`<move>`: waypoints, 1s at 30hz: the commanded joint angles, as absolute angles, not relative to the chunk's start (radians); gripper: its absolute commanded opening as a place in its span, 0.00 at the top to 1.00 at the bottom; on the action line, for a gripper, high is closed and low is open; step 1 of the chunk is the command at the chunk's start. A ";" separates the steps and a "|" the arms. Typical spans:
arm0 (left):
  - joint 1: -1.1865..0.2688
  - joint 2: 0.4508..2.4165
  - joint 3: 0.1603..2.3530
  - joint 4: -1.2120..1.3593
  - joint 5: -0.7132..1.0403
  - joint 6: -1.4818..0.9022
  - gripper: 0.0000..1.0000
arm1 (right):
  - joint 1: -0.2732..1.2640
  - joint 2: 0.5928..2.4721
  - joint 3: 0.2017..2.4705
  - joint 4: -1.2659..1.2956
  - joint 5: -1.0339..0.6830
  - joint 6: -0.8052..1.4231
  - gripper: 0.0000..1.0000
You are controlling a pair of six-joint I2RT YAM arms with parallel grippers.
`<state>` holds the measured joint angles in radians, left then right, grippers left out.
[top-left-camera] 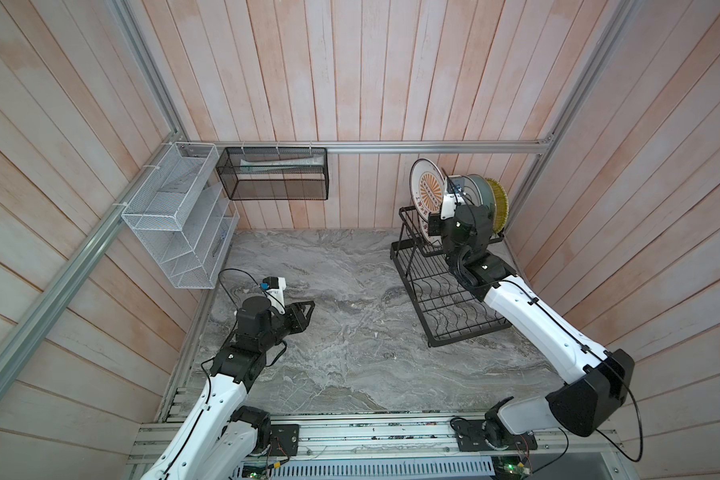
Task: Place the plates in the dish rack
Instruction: 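Lower the plate into the rack slot beside the other sunburst plate with the right gripper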
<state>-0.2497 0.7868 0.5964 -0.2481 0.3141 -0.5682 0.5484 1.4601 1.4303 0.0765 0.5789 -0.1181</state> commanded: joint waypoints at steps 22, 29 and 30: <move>-0.252 0.767 0.618 -0.272 0.332 -0.555 0.61 | 0.549 1.507 1.449 0.041 0.652 -0.019 1.00; -0.253 0.756 0.619 -0.278 0.334 -0.554 0.61 | 0.554 1.512 1.440 0.031 0.660 -0.003 1.00; -0.253 0.756 0.617 -0.278 0.333 -0.555 0.61 | 0.555 1.514 1.440 0.029 0.661 -0.001 1.00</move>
<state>-0.2497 0.7692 0.5964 -0.2737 0.3176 -0.5674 0.5491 1.5055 1.4399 0.0113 0.6334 -0.0261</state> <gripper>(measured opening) 0.391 0.071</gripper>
